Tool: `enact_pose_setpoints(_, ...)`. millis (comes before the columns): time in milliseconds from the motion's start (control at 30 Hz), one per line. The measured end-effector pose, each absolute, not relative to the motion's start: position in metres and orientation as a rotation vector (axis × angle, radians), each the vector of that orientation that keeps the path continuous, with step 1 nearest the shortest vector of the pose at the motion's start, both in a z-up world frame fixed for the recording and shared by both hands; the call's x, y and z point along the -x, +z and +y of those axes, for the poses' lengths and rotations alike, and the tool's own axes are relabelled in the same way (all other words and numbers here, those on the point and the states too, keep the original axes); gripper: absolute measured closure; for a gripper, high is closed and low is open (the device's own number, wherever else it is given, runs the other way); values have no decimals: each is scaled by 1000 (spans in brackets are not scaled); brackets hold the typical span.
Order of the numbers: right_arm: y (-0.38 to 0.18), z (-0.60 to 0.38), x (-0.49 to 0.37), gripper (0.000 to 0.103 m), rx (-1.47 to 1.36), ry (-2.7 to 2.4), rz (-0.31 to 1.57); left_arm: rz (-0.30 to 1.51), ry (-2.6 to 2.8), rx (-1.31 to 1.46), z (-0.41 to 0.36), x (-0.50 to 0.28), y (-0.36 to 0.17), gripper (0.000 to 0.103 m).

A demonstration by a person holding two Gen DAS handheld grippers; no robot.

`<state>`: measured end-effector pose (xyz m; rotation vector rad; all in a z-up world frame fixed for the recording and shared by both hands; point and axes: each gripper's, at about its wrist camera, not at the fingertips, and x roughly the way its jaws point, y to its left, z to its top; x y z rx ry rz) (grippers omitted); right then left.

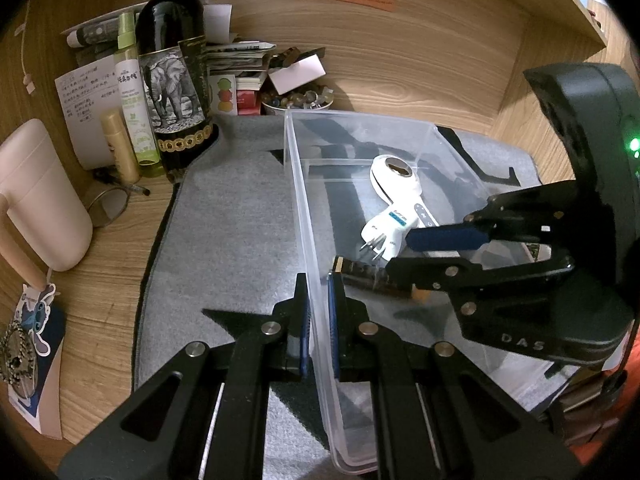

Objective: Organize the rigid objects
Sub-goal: 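Lower the black-and-gold cylinder into the box and open the right gripper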

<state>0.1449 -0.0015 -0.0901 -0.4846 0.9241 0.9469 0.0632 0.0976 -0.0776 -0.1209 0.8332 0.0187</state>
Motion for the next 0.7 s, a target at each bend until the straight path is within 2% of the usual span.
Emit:
enact_pose_setpoints(67, -87, -4, -146, 65, 468, 936, 907, 834, 19, 121, 97, -63, -78, 95)
enact_pose_setpoints(133, -82, -8, -146, 57, 453, 926, 877, 834, 19, 120, 97, -63, -78, 95)
enact_pose_setpoints(300, -70, -16, -148, 50, 425, 905, 833, 834, 19, 119, 97, -63, -78, 95)
enact_pose_setpoints(500, -54, -30, -149, 34, 396, 871, 767, 835, 20, 117, 97, -63, -77, 95)
enact_pose_setpoints(567, -48, -36, -150, 25, 389, 850, 742, 835, 21, 115, 97, -63, -78, 95)
enact_pose_setpoints(700, -39, -49, -156, 23, 367, 795, 713, 836, 20, 116, 98, -63, -79, 95)
